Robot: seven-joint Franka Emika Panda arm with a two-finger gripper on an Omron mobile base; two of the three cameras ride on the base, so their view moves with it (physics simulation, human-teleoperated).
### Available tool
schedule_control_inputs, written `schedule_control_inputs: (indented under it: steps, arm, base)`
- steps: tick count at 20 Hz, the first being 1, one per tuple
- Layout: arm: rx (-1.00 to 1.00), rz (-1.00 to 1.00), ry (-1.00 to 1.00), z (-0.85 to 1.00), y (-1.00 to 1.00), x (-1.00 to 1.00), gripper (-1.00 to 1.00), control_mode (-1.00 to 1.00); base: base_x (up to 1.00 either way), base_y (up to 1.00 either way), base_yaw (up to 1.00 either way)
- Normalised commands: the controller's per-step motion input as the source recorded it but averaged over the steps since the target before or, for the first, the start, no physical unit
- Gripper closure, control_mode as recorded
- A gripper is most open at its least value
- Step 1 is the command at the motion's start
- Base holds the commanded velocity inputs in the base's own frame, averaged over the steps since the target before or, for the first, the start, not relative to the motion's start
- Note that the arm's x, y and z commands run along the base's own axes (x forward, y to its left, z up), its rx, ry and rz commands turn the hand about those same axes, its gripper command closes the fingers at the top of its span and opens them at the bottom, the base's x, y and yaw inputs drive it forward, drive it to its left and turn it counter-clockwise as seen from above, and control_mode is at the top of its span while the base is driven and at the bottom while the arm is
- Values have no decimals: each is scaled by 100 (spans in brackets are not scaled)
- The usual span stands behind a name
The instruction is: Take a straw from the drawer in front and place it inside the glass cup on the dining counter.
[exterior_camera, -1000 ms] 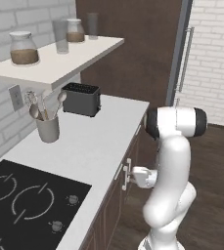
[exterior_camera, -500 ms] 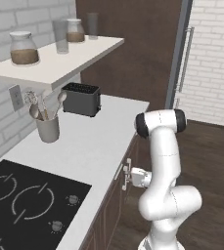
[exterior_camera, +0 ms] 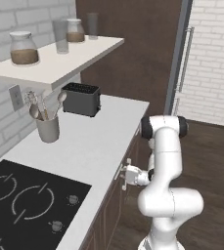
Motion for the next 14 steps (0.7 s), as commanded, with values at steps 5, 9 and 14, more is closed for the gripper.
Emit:
schedule_control_inputs:
  steps: [5, 9, 14]
  arm:
    - [-2, 0, 10, -6, 54, 10, -100, -100]
    - [-3, -2, 6, -1, 43, 0, -100, -100]
    - [-5, -3, 0, 15, 31, -21, -100, -100]
  base:
    - [0, 0, 0]
    - [0, 0, 0]
    - [0, 0, 0]
